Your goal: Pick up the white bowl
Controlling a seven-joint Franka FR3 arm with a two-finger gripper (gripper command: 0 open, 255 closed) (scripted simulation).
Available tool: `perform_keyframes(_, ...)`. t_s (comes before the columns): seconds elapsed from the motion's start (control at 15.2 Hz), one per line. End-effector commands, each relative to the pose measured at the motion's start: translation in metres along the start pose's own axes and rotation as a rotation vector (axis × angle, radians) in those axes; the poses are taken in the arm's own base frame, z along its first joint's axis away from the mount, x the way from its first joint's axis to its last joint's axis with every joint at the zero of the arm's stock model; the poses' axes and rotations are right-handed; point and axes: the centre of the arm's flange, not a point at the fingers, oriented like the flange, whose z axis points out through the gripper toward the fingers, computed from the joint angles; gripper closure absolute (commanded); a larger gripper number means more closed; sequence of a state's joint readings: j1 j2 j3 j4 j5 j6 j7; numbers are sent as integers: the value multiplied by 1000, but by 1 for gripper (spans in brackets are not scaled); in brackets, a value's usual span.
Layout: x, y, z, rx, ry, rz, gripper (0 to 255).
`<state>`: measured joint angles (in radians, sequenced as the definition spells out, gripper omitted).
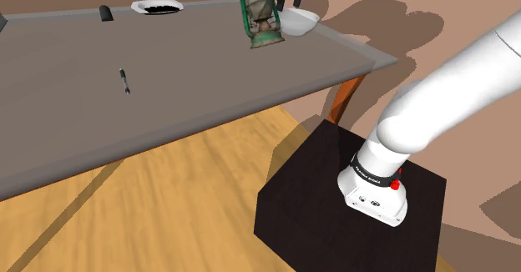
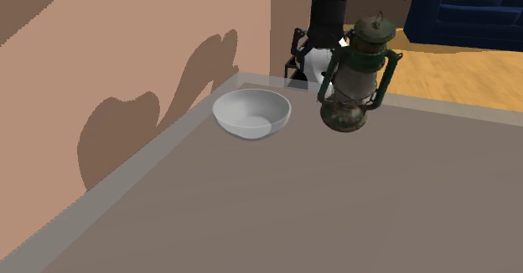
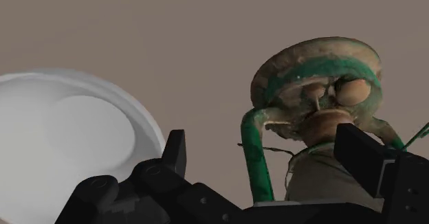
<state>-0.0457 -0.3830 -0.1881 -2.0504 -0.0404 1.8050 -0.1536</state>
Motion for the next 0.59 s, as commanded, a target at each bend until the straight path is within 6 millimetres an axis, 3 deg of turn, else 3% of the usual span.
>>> perform_keyframes(0.0,16,23,9,-14,-3,-7,0)
perform_keyframes(0.33,58,67,23,-44,-4,-23,0)
perform_keyframes(0.53,56,67,33,-44,-4,-23,0)
